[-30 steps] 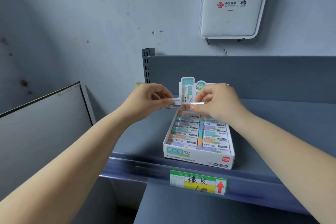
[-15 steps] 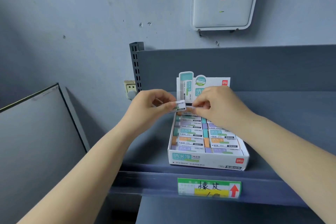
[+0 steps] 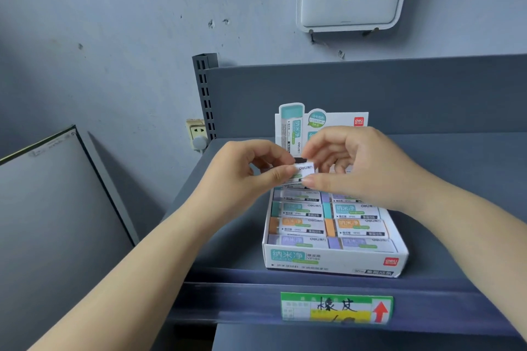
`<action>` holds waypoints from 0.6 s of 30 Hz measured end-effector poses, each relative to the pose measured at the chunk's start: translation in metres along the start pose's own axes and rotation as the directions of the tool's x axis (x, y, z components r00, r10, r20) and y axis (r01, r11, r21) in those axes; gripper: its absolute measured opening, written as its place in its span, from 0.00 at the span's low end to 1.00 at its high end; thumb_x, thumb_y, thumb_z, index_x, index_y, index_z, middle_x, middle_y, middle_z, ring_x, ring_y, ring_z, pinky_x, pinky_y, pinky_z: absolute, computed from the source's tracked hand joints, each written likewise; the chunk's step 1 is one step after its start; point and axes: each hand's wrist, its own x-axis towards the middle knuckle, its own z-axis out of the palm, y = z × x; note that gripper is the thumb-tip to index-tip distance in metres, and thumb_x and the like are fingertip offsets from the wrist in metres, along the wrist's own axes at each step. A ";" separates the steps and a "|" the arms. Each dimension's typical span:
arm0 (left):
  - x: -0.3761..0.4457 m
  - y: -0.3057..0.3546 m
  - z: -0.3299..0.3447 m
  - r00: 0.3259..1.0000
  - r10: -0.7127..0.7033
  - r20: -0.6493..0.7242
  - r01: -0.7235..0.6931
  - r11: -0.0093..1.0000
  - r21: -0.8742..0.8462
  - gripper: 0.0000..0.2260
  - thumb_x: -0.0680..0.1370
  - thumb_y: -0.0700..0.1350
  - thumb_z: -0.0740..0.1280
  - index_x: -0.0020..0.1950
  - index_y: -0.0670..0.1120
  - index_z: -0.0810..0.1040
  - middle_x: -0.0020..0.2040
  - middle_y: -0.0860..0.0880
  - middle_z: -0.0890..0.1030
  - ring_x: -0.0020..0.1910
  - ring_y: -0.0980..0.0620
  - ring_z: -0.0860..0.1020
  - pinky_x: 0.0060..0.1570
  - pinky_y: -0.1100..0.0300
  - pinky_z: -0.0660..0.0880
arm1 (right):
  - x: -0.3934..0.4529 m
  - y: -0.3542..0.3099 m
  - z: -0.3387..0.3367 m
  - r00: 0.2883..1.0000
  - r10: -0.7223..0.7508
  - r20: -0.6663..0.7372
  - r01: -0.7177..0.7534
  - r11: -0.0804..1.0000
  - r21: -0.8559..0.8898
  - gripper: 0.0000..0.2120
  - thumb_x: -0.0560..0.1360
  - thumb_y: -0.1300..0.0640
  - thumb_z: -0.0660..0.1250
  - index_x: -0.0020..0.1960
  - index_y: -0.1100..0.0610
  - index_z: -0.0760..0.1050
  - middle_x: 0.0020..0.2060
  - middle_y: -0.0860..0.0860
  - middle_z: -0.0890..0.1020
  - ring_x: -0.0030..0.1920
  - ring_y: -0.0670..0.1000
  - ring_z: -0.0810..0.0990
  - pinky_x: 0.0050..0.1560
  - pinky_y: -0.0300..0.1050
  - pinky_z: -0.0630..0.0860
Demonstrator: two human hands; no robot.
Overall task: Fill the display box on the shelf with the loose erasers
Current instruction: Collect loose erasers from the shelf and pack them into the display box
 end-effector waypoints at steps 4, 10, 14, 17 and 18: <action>0.000 0.000 0.002 1.000 -0.001 0.030 -0.001 0.998 0.056 0.04 0.70 0.45 0.72 0.38 0.52 0.79 0.33 0.57 0.79 0.25 0.65 0.70 0.28 0.76 0.64 | 0.001 0.002 0.000 1.000 0.029 0.008 -0.028 0.995 -0.099 0.07 0.64 0.58 0.77 0.38 0.52 0.79 0.30 0.46 0.81 0.29 0.38 0.75 0.31 0.27 0.69; 0.000 -0.002 0.003 0.997 -0.032 0.067 0.021 0.988 0.150 0.01 0.72 0.45 0.71 0.41 0.50 0.82 0.33 0.57 0.78 0.24 0.66 0.71 0.27 0.76 0.64 | 0.001 0.006 -0.001 0.996 0.073 0.048 -0.063 0.981 -0.186 0.05 0.65 0.55 0.76 0.36 0.50 0.80 0.29 0.45 0.82 0.29 0.38 0.76 0.32 0.26 0.69; 0.003 -0.005 0.007 0.996 -0.033 0.087 0.015 0.980 0.200 0.05 0.72 0.48 0.71 0.45 0.51 0.84 0.35 0.58 0.78 0.29 0.65 0.72 0.30 0.73 0.64 | 0.000 0.006 -0.002 0.996 0.050 0.075 -0.032 0.975 -0.221 0.08 0.64 0.52 0.76 0.41 0.47 0.80 0.30 0.45 0.80 0.32 0.40 0.75 0.36 0.31 0.72; 0.004 -0.010 0.009 0.993 -0.044 0.111 0.016 0.970 0.242 0.06 0.72 0.51 0.70 0.44 0.52 0.84 0.39 0.56 0.79 0.36 0.62 0.72 0.33 0.71 0.65 | 0.000 0.009 -0.001 0.996 0.038 0.085 -0.012 0.958 -0.286 0.07 0.64 0.49 0.76 0.39 0.47 0.80 0.30 0.45 0.79 0.33 0.40 0.74 0.38 0.32 0.72; 0.004 -0.010 0.008 0.993 -0.046 0.106 0.019 0.971 0.240 0.05 0.72 0.51 0.70 0.43 0.53 0.84 0.39 0.56 0.78 0.35 0.61 0.71 0.33 0.71 0.65 | 0.000 0.010 -0.001 0.996 0.038 0.081 -0.013 0.957 -0.289 0.06 0.64 0.49 0.76 0.39 0.47 0.80 0.29 0.44 0.78 0.34 0.40 0.74 0.38 0.33 0.71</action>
